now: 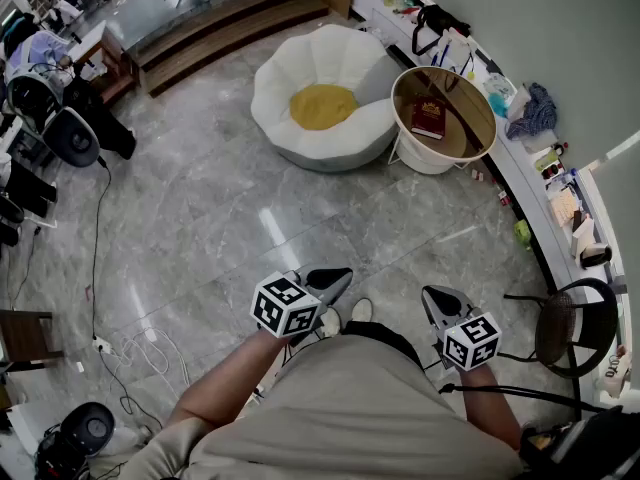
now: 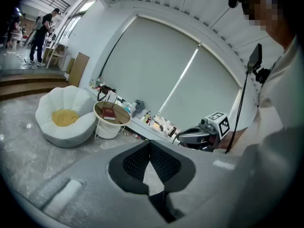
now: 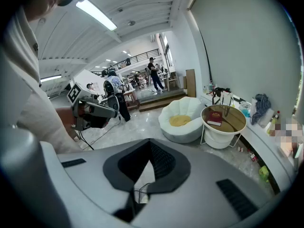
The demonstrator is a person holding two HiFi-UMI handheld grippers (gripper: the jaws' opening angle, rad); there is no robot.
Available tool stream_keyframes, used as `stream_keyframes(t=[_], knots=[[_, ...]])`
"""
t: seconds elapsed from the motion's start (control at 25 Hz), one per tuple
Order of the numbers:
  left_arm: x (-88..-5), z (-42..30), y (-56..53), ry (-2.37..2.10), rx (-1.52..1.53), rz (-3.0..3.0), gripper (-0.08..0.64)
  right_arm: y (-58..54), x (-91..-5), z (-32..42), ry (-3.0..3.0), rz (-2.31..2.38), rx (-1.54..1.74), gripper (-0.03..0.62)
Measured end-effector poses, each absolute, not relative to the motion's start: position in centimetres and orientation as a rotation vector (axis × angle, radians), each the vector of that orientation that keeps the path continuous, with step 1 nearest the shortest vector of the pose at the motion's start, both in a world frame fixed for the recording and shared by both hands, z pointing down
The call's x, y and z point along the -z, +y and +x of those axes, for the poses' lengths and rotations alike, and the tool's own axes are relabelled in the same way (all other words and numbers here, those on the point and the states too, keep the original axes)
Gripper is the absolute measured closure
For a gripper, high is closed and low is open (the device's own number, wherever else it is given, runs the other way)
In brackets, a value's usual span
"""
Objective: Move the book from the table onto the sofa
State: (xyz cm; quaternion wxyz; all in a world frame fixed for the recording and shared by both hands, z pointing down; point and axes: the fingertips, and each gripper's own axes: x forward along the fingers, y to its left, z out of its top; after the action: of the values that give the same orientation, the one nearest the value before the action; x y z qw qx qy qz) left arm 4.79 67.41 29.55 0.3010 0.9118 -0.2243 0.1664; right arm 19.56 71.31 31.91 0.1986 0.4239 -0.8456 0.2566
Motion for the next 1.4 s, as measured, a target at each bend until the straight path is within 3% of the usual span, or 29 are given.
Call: stream_keyframes(t=[0.72,0.76,0.84,0.88,1.04,1.4], knots=[[-28.7,9.5,60.8,-0.582,-0.578,2.497,0.551,62.7,-33.3,24.0,-2.442,1.209,-0.753,0.578],[-28.7,9.7,59.7,-0.566,-0.594,2.519,0.551,61.6,-33.5,24.2,-2.435,1.228,-0.756,0.575],[-29.1,10.0,57.1,-0.535,-0.596,2.539,0.549,59.5,-34.1,24.7,-2.405,1.284,-0.78,0.491],[-29.4,10.1,55.8,-0.518,-0.586,2.536,0.544,58.6,-34.5,25.0,-2.388,1.319,-0.802,0.485],[-30.6,11.0,49.1,-0.42,-0.55,2.528,0.462,53.8,-36.4,25.6,-2.321,1.445,-0.865,0.476],[-31.0,5.7,33.0,-0.213,-0.615,2.531,0.453,38.6,-35.2,21.0,-2.206,1.653,-0.874,0.476]])
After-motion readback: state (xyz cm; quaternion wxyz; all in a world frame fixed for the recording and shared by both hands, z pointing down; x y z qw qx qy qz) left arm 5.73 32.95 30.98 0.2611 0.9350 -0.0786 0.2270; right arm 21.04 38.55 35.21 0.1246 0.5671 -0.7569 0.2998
